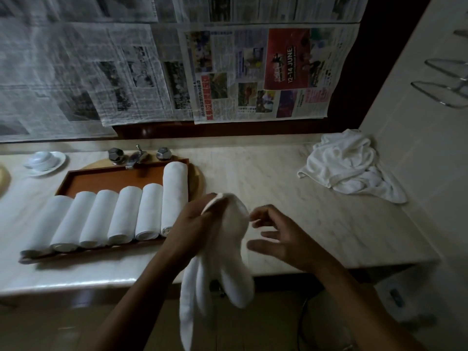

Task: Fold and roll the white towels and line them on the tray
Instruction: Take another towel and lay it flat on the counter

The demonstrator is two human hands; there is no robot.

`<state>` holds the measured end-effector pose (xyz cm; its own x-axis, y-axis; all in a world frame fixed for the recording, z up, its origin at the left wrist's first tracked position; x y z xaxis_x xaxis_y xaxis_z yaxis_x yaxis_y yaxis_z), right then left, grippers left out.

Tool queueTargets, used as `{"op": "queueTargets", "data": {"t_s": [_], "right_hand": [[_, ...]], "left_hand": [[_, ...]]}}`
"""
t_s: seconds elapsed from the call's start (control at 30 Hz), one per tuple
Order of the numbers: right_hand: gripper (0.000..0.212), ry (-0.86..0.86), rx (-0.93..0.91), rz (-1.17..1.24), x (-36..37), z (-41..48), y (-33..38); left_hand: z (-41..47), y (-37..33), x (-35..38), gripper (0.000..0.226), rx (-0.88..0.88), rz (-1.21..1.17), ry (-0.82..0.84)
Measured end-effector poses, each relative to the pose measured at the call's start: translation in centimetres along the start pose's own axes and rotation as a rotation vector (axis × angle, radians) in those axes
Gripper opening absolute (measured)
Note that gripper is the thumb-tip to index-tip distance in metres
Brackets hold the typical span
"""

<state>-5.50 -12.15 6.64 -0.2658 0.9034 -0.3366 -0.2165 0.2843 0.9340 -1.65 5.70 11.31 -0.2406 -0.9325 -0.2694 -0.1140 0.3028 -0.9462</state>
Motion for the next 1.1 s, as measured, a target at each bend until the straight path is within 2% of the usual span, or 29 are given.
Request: {"op": "queueTargets", "data": {"t_s": [0.03,0.07,0.1,0.17,0.27,0.37,0.43,0.57,0.6,0.7,0.77,0.87,0.97,1.1], "right_hand": [[0.062,0.026,-0.003,-0.023,1.2,0.4,0.0],[0.069,0.036,-0.001,-0.057,2.1,0.7,-0.1],[0.066,0.033,0.009,-0.112,2.6,0.9,-0.3],[0.045,0.028,-0.002,-0.158,2.7,1.2,-0.7],[0.016,0.028,-0.027,-0.087,1.3,0.7,-1.6],[0.027,0.106,0.077,-0.214,0.0,-0.8,-5.0],[0.024,0.164,0.183,-0.323,-0.9,-2.3,-8.6],[0.046,0.220,0.336,-0.399,-3.5,-5.8,-15.1],[0.048,0.252,0.360,-0.413,-4.0,-6.5,-16.1],[0.047,0.284,0.431,-0.480,-6.6,-8.1,-18.5],[0.045,0.230,0.456,-0.528,-8.9,-8.1,-19.4],[0.044,0.030,0.464,-0.557,-12.6,-6.9,-20.0],[0.052,-0.143,0.440,-0.539,-15.8,-4.8,-20.5],[0.054,-0.248,0.449,-0.582,-20.0,-0.7,-22.5]], "left_hand": [[-0.4,-0.8,0.7,0.027,0.057,0.006,0.054],[-0.8,-1.5,1.1,0.025,0.097,0.017,0.092],[-1.0,-2.0,1.2,0.025,0.119,0.024,0.101],[-1.0,-2.3,0.1,0.025,0.126,-0.004,0.043],[-0.3,-0.8,-2.7,0.019,0.093,-0.025,-0.070],[0.2,2.5,-4.3,0.016,0.039,0.043,-0.129],[0.1,5.5,-5.1,0.014,-0.019,0.054,-0.154],[0.0,12.3,-4.3,0.023,-0.125,0.184,-0.092],[-0.1,14.3,-4.1,0.025,-0.182,0.152,-0.082],[-0.1,19.8,-3.3,0.013,-0.380,0.007,-0.071],[0.5,21.9,-2.4,0.017,-0.460,-0.029,-0.073],[2.9,22.0,-0.9,0.019,-0.440,-0.027,-0.073],[6.5,21.4,-0.2,0.021,-0.455,-0.060,-0.071],[12.6,19.3,0.5,0.019,-0.439,-0.067,-0.104]]}}
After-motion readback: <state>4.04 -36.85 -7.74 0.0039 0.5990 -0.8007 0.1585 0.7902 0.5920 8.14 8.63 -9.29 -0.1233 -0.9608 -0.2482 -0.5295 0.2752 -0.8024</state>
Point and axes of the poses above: each hand's wrist, its own z-axis towards the middle knuckle, its own x-axis out of the palm, y = z × x, the point moved 9 cm from there along z, towards the middle knuckle, and after that the axes turned 12 degrees about -x, right-handed, at the moved point
